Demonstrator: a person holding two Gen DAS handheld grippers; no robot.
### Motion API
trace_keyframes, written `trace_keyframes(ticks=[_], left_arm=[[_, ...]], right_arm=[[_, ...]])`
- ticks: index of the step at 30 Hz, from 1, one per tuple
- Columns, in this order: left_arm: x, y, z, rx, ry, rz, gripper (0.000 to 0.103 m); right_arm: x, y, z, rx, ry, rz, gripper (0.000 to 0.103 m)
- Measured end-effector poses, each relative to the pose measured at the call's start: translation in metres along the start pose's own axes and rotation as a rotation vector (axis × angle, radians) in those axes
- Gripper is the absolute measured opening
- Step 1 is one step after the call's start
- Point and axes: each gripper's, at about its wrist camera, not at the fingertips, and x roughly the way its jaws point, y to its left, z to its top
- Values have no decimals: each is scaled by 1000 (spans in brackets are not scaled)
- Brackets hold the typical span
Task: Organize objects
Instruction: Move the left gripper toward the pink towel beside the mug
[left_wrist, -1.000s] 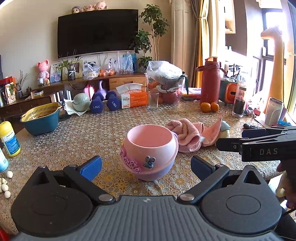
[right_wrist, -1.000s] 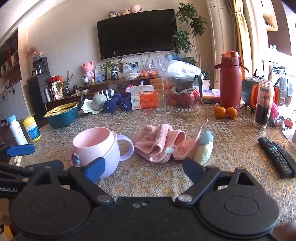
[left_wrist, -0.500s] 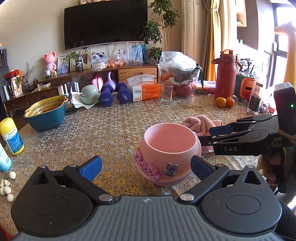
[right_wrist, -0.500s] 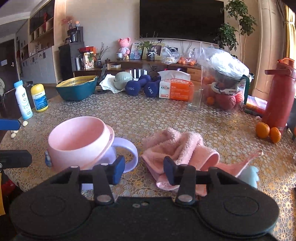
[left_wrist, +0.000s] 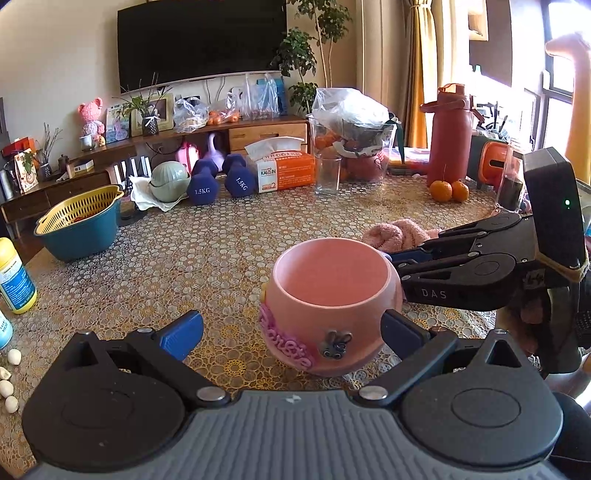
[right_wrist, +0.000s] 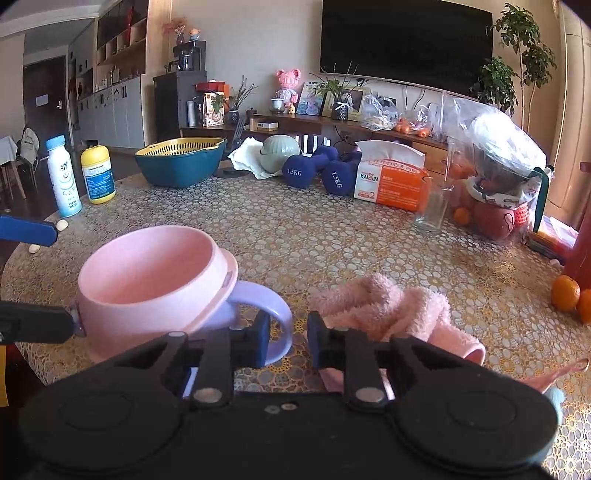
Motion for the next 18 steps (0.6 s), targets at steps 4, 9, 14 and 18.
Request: trace_keyframes(ticks=[4, 9, 14, 18], left_arm=[[1, 3, 2, -8, 1, 1, 103], [1, 1, 9, -2, -12, -13, 103], [9, -12, 23, 36, -37, -42, 103], [26, -34, 36, 94, -41, -106, 103]], right_arm=[[1, 1, 1, 14, -3, -4, 9], [-11, 1, -8, 75, -20, -35, 10], [-39, -12, -29, 197, -28, -98, 10], [-68, -34, -48, 293, -40, -179, 10]])
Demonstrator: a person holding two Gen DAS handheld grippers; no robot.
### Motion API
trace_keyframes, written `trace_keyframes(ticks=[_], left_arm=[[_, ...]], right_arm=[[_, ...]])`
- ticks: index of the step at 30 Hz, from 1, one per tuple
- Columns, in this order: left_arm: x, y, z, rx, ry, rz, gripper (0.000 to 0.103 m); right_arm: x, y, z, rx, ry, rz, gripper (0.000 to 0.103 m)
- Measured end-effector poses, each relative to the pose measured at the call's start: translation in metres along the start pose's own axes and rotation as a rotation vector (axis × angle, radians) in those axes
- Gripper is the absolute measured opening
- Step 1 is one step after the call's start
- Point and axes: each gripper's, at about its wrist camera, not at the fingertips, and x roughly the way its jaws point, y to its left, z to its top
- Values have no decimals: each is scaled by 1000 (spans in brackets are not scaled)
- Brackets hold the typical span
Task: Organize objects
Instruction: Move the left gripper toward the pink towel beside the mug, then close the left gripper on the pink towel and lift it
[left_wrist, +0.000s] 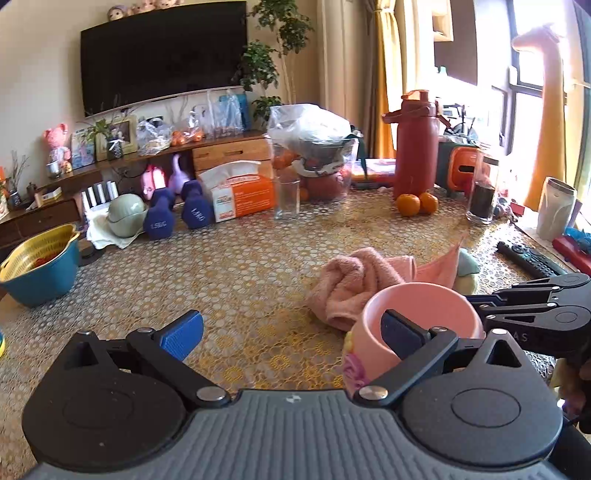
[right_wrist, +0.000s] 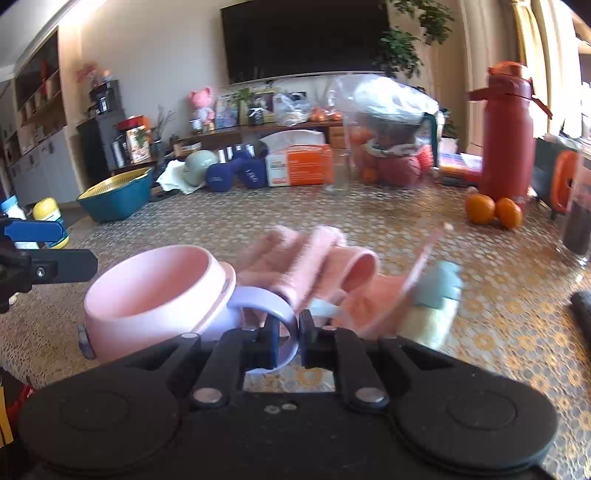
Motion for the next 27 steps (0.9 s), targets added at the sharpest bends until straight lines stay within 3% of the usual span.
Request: trace_keyframes(ticks=[7, 9, 12, 17, 20, 24, 27], left_arm=[[61, -48, 23, 135, 47, -91, 103], [84, -52, 34, 127, 88, -109, 103], [118, -51, 52, 76, 180, -194, 103], [164, -65, 62, 63, 295, -208, 103], [187, -69, 63, 6, 366, -217, 103], [210, -65, 62, -43, 431, -195, 103], [218, -64, 58, -22, 447, -178, 103]], right_arm=[[-32, -59, -17, 151, -17, -137, 10], [-36, -68, -20, 177, -25, -162, 10], [-43, -77, -26, 194, -38, -175, 10], [-48, -83, -34, 218, -45, -166, 10], [-48, -86, -35, 233, -48, -157, 10], [-49, -90, -36, 246, -49, -143, 8], [-50, -89, -37, 233, -55, -133, 7]])
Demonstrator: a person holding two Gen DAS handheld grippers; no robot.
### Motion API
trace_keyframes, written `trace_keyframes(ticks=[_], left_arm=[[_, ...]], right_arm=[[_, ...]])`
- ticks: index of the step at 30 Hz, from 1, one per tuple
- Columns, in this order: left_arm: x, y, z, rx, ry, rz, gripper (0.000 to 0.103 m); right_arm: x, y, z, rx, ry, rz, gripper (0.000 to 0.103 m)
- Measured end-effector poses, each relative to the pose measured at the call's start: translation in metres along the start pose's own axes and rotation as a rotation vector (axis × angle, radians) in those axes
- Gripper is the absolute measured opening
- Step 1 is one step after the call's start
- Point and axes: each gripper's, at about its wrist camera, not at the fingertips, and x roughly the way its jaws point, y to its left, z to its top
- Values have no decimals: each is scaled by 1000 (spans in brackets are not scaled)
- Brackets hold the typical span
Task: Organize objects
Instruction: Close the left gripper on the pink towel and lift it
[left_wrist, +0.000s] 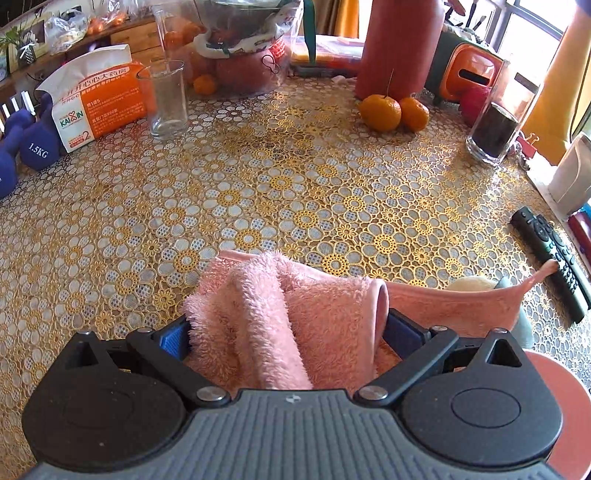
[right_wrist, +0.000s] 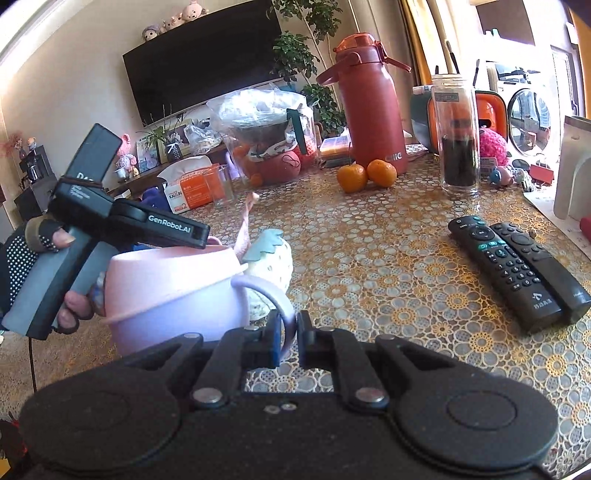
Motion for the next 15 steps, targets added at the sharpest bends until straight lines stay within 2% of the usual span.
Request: trace_keyframes(ticks=[6, 9, 12, 14, 15], left_arm=[[6, -8, -3, 42, -11, 54, 101], [1, -13, -7, 71, -37, 66, 86], [-7, -14, -11, 82, -63, 52, 64], [-12, -15, -12, 88, -71, 48, 44], [-16, -15, -13, 85, -75, 47, 41]], right_arm=[[0, 0, -3, -12, 3, 4, 7], [0, 0, -3, -10, 2, 1, 7], [0, 1, -2, -2, -1, 1, 7], [1, 2, -1, -2, -3, -3, 7], [1, 3, 0, 0, -3, -7, 7]])
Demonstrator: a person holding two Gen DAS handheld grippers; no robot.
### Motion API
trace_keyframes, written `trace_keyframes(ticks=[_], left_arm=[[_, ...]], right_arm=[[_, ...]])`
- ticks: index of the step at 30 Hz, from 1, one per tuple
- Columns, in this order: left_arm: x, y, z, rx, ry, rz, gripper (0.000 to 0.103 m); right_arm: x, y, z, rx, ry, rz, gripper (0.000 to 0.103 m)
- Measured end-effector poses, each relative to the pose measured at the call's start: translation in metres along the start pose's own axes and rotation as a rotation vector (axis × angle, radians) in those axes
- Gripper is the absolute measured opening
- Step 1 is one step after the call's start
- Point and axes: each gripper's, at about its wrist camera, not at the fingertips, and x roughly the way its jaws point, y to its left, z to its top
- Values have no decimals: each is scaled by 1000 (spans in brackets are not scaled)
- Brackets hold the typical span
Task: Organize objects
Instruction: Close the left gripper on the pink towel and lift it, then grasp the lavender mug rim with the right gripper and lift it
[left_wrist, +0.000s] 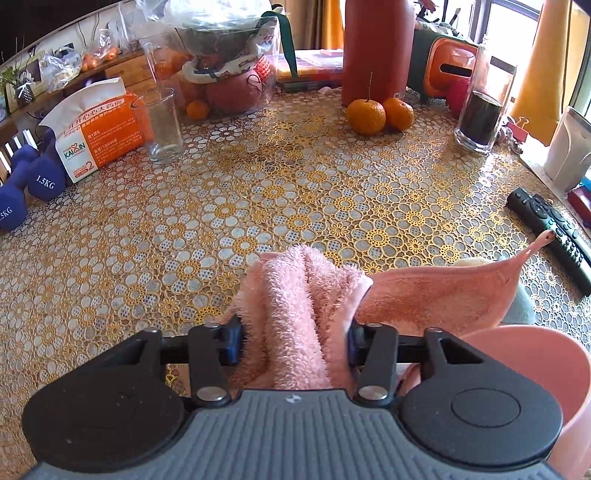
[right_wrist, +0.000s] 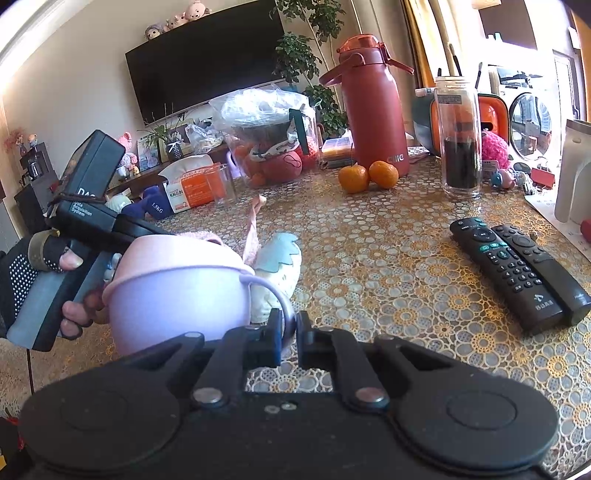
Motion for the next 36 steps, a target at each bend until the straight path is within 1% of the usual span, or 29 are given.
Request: trace_keyframes(ticks=[2, 5, 8, 11, 16, 20, 23, 26, 28, 30, 34, 36], left_arm=[[-7, 2, -2, -1, -12, -5, 35], [-19, 11, -7, -33, -29, -4, 32], [-41, 20, -14, -48, -68, 2, 31], [-73, 28, -21, -67, -126, -4, 30], [-133, 32, -34, -61, -242, -17, 30], [-166, 24, -45, -52, -291, -73, 30], [-180, 13, -48, -38, -312, -117, 30], [-186, -8, -49, 10, -319, -169, 30], [-185, -28, -50, 63, -325, -184, 30], [-178, -45, -51, 100, -315, -200, 30], [-150, -64, -55, 116, -261, -220, 30], [-146, -70, -58, 144, -286, -198, 30]], right_arm=[[0, 2, 1, 8, 2, -12, 7], [2, 4, 2, 24, 15, -42, 7], [3, 6, 1, 39, 34, -75, 5], [4, 8, -1, 45, 55, -106, 5], [10, 7, -2, 95, 97, -160, 6], [12, 11, -2, 103, 114, -194, 8], [11, 16, -2, 93, 116, -200, 8], [8, 21, -1, 80, 111, -192, 8], [5, 25, -1, 70, 110, -194, 8], [2, 28, 0, 66, 108, -192, 8], [2, 30, 0, 51, 108, -196, 9], [1, 30, 0, 53, 108, -192, 9]])
